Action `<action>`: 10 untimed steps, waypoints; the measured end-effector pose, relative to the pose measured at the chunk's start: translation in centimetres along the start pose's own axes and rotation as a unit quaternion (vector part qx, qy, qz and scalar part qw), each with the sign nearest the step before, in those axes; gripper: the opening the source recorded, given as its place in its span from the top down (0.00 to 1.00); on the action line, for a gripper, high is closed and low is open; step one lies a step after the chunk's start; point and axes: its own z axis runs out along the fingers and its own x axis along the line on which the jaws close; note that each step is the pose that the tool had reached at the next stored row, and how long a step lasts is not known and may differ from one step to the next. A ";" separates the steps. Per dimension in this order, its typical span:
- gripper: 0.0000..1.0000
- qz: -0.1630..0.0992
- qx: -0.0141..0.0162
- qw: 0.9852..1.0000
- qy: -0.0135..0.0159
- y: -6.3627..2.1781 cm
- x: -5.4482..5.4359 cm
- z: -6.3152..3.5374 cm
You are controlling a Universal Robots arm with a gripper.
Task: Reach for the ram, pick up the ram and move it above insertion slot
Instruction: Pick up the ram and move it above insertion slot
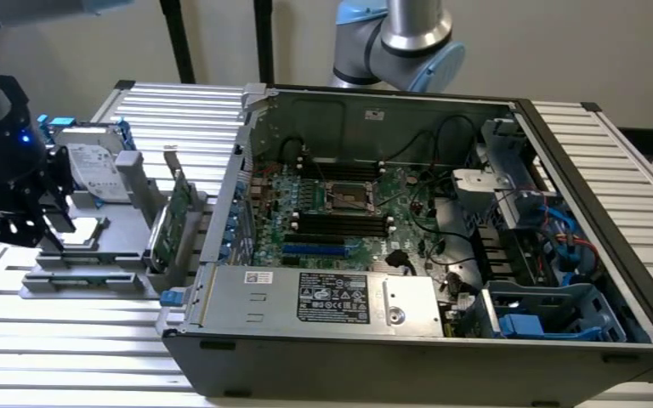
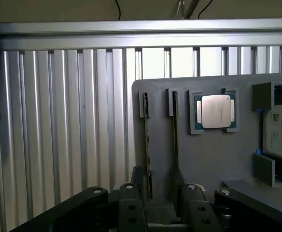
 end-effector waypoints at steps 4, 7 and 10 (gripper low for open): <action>0.64 0.000 0.000 1.000 0.000 0.00 0.2 0.71; 0.64 0.000 0.000 1.000 0.000 0.00 0.4 1.27; 0.64 0.000 0.000 1.000 0.000 -0.01 0.5 1.81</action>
